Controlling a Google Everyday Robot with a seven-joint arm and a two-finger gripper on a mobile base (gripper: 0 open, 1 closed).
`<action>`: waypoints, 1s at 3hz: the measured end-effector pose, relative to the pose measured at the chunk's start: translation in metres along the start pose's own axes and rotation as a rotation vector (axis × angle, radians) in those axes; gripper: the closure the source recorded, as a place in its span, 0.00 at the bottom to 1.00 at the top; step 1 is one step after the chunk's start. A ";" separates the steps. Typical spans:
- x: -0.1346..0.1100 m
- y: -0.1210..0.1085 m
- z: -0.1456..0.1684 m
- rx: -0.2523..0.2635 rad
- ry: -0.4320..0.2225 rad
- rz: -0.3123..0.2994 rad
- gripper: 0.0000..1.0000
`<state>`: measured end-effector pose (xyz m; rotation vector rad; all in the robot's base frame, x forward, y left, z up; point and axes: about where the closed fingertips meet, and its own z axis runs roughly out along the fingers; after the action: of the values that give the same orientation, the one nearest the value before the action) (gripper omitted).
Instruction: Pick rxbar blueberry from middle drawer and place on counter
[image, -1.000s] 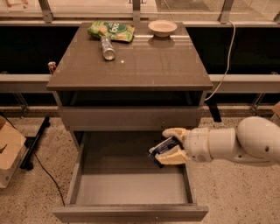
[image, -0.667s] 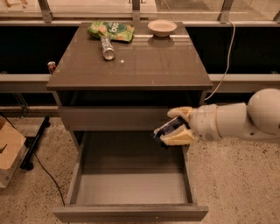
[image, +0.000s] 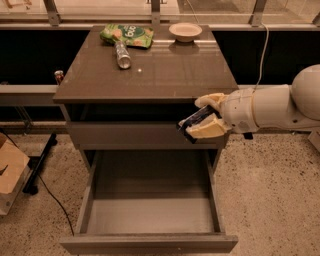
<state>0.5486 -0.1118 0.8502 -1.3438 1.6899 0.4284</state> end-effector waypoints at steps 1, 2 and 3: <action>-0.001 -0.014 0.007 0.031 -0.008 0.018 1.00; -0.008 -0.044 0.024 0.078 -0.025 0.029 1.00; -0.023 -0.093 0.051 0.126 -0.056 0.027 1.00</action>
Offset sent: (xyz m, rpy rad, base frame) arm 0.0961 0.0128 0.0122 0.0616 -0.0704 -0.1219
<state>0.6542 -0.0938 0.8658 -1.2080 1.6622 0.3650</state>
